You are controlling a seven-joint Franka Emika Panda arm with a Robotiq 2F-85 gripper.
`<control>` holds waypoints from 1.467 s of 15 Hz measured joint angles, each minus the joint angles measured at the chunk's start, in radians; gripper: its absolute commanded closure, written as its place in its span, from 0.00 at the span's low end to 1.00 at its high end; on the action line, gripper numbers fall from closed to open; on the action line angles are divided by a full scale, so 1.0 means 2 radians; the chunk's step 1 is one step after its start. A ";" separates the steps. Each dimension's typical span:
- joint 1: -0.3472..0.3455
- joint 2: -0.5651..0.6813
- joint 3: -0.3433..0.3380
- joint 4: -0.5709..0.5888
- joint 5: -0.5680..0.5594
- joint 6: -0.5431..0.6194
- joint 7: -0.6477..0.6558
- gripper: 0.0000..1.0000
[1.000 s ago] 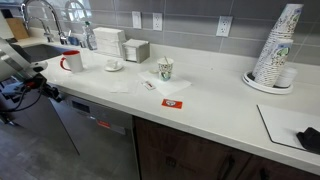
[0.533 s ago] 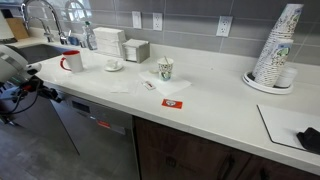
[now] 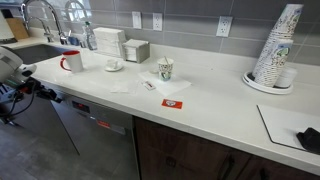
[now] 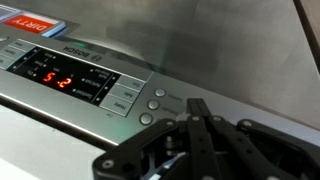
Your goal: Press the big button on the left side of the dishwasher
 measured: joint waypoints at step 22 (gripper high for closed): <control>-0.486 -0.090 0.394 -0.123 0.595 -0.063 -0.561 0.16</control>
